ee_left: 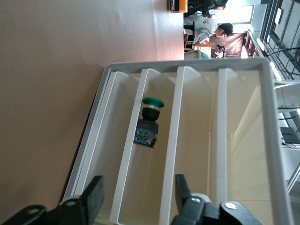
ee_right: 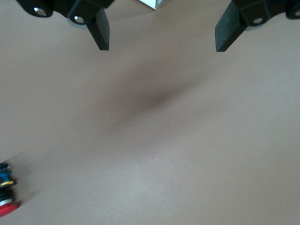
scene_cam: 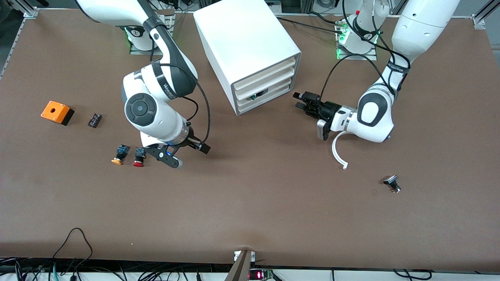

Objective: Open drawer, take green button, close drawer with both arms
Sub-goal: 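Reach the left gripper to the drawer handle while the right gripper approaches the cabinet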

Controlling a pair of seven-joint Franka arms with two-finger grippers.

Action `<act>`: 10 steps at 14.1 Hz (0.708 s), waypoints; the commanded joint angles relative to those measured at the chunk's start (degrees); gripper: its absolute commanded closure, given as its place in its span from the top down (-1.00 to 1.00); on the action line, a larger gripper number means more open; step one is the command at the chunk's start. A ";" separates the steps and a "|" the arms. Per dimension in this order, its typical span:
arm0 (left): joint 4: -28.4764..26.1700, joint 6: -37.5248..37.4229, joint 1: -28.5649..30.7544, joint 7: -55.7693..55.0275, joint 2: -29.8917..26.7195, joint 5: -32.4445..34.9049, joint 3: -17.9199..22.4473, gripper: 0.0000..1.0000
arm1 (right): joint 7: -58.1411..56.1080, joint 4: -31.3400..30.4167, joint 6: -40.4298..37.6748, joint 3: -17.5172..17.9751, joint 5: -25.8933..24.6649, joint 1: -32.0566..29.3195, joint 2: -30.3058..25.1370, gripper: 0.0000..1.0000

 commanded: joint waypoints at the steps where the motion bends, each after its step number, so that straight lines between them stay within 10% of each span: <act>1: -1.75 1.69 -0.73 6.22 2.35 -2.41 -0.73 0.22 | 2.97 3.55 -0.11 -0.28 1.65 1.68 2.71 1.00; 10: -6.32 6.26 -1.88 16.51 5.61 -11.28 -3.89 0.22 | 9.65 10.57 -0.03 -0.28 3.50 4.94 7.81 1.00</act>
